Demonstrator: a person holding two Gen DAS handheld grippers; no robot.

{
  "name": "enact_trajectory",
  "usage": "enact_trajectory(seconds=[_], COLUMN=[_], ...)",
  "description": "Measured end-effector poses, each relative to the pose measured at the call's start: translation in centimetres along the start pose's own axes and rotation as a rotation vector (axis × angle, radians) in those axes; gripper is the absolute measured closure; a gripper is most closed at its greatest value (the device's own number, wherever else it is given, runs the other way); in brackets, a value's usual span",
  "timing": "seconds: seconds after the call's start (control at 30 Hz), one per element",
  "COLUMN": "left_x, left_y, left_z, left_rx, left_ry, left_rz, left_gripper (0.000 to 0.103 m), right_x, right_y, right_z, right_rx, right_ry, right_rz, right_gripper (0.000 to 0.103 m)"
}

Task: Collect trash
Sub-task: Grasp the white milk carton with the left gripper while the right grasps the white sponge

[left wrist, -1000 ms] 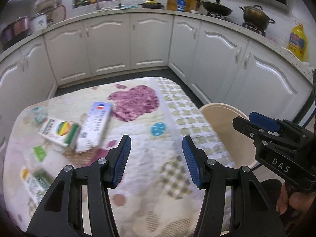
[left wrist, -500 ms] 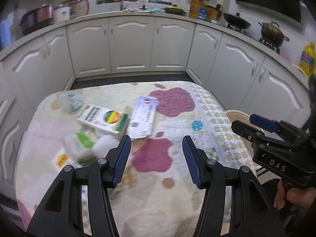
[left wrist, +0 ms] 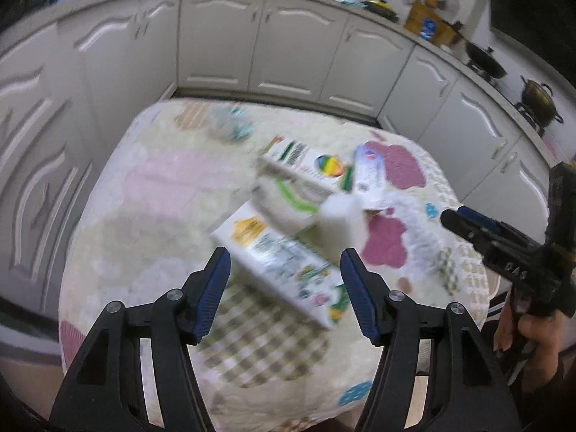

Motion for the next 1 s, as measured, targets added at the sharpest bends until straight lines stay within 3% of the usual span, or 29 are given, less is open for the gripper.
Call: enact_trajectory(seconds=[0.33, 0.57, 0.63, 0.67, 0.83, 1.0], left_x=[-2.6, -2.9, -3.0, -3.0, -2.1, -0.8], left_y=[-1.7, -1.6, -1.7, -1.9, -2.7, -4.2], left_z=[0.7, 0.2, 0.1, 0.1, 0.2, 0.1], left_rx=[-0.04, -0.044, -0.048, -0.054, -0.085, -0.098], left_ry=[0.094, 0.112, 0.122, 0.129, 0.158, 0.195], left_rz=[0.043, 0.046, 0.051, 0.055, 0.085, 0.046], left_gripper=[0.041, 0.041, 0.041, 0.041, 0.041, 0.041], right_x=[-4.9, -7.5, -7.5, -7.4, -6.2, -3.7], right_y=[-3.0, -6.2, -7.0, -7.0, -4.8, -2.3], right_z=[0.2, 0.0, 0.2, 0.3, -0.4, -1.2], right_rx=[-0.077, -0.104, -0.124, -0.123, -0.053, 0.0], right_ry=[0.082, 0.15, 0.135, 0.127, 0.101, 0.057], right_rz=[-0.174, -0.194, -0.229, -0.243, -0.259, -0.228], right_gripper=[0.047, 0.043, 0.052, 0.066, 0.074, 0.074])
Point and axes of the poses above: each gripper's, at about its wrist camera, not at the fingertips, and y roughly against the way its jaws point, x to its right, z to its underside, the point moved 6 cm from there along -y, roughly the way its jaws point, and after that the axes turned 1 degree about y, right-handed, at the moved point
